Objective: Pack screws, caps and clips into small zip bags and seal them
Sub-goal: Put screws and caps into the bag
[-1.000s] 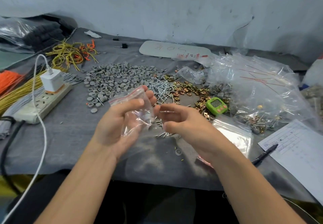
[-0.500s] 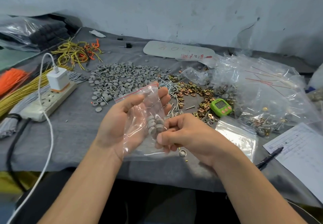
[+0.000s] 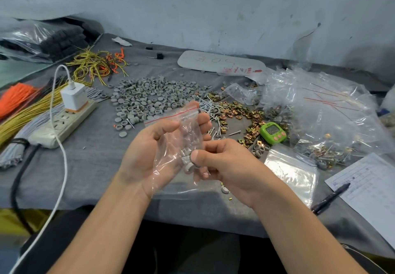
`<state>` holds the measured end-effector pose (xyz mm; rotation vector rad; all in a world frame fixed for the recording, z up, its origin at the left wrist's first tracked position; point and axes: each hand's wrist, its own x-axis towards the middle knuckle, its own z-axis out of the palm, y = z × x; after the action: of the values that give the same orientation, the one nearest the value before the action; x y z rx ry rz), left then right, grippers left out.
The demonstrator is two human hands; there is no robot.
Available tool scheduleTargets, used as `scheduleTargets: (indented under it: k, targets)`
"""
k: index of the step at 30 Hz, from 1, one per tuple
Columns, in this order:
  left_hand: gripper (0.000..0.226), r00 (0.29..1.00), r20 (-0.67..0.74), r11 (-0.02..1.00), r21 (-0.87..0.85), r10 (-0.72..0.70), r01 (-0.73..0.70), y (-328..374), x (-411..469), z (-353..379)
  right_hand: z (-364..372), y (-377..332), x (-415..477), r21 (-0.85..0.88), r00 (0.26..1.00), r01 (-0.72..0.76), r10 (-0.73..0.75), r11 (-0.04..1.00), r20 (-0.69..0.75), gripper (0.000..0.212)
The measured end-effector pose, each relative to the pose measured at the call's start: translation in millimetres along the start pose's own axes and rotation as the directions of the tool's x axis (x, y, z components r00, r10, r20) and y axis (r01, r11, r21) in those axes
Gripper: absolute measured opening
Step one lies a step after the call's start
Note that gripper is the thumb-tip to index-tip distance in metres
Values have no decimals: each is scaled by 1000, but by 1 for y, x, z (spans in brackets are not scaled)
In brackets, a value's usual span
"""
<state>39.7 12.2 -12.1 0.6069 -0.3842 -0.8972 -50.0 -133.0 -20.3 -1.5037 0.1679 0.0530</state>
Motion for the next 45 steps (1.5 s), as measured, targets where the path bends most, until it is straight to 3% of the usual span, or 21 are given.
scheduleTargets:
  k: [5,9,14,16,17,19,21,23,24,26,28,31,36,40,42,45]
  targets:
    - [57,1000,-4,970,243,10,-9,-4,1,0,8,4,4,89,999,-25,28,996,-26,22]
    - [61,1000,-10,985,172,20,-18,-4,4,2,12,1,9,114,998,-8,15,993,-58,19]
    - [59,999,-20,985,171,26,-22,8,5,0,6,-7,17,49,994,-48,43,998,99,14]
    - [61,992,-81,982,166,101,-87,19,8,-1,-1,-12,24,13,999,-26,26,1000,37,14]
    - [62,977,-131,968,206,170,-141,25,12,-3,-8,-15,29,9,997,1,0,1000,-71,12]
    - [63,882,-229,827,500,413,-258,36,19,-8,-26,-20,39,-99,931,28,-62,995,-359,6]
    - [67,715,-189,474,853,673,-220,45,25,-18,-48,-21,51,-364,805,-104,-137,925,-578,8]
    - [72,634,-46,115,991,772,-68,49,30,-29,-61,-18,61,-556,763,-262,-183,789,-620,11]
    - [74,642,5,-20,1000,767,16,48,33,-34,-64,-16,64,-618,777,-308,-183,723,-602,9]
    - [74,717,27,-175,975,696,134,42,40,-42,-64,-11,69,-749,836,-356,-167,558,-522,8]
    - [65,804,-24,-238,950,594,204,30,46,-47,-58,-6,72,-843,887,-351,-145,409,-439,14]
    - [47,881,-81,-277,932,466,233,7,47,-49,-46,0,74,-885,909,-320,-154,339,-387,13]
    - [41,910,-58,-318,926,412,203,-10,33,-48,-35,0,71,-875,907,-311,-160,371,-390,9]
    - [58,924,-117,-257,941,363,221,-6,25,-48,-29,1,64,-859,880,-328,-204,394,-429,17]
    - [69,931,-144,-229,946,337,229,-5,24,-46,-29,2,62,-825,860,-295,-241,482,-449,19]
    - [87,941,-157,-228,946,300,231,-8,25,-42,-30,1,57,-649,812,-189,-254,737,-525,19]
